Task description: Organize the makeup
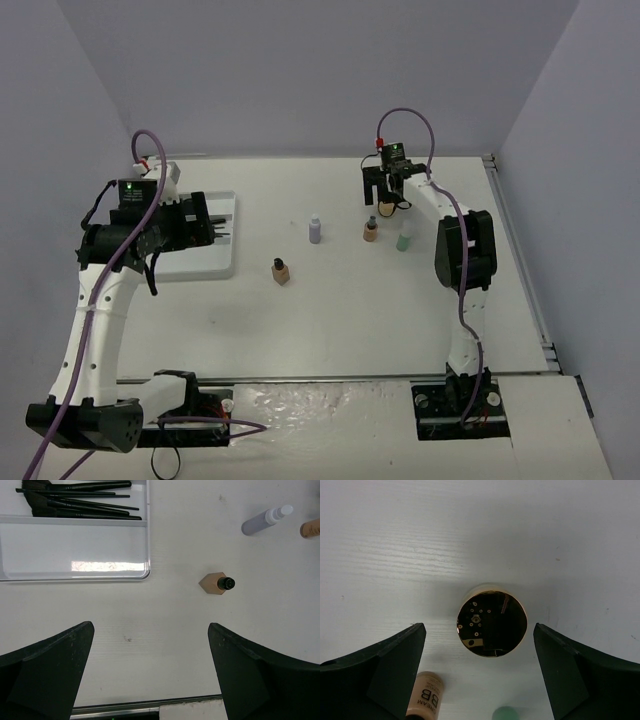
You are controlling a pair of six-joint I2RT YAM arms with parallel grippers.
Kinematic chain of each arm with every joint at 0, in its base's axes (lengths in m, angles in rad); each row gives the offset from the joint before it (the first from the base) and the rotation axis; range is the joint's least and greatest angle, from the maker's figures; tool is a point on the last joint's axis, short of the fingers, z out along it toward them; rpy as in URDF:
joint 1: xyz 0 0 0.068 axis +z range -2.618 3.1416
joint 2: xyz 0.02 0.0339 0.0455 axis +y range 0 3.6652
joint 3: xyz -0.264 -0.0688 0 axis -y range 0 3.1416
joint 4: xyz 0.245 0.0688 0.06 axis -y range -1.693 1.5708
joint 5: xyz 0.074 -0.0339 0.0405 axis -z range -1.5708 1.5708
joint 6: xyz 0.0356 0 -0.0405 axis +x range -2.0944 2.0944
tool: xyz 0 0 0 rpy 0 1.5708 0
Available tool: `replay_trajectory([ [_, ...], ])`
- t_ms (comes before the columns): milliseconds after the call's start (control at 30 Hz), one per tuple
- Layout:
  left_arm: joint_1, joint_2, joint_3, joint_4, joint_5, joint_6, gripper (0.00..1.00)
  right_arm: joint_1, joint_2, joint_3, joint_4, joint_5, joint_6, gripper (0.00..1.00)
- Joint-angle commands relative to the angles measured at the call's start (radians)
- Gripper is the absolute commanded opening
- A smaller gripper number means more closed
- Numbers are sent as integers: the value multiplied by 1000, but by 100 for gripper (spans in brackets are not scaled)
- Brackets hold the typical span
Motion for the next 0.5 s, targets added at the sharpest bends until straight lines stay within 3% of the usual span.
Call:
replay_trajectory([
  [0, -7, -10, 15, 16, 12, -9, 97, 1, 5, 53, 14, 24, -29, 81],
  [167, -9, -4, 13, 21, 13, -12, 97, -7, 21, 48, 14, 14, -29, 78],
  [467, -14, 8, 16, 31, 20, -17, 97, -23, 27, 48, 15, 7, -37, 58],
])
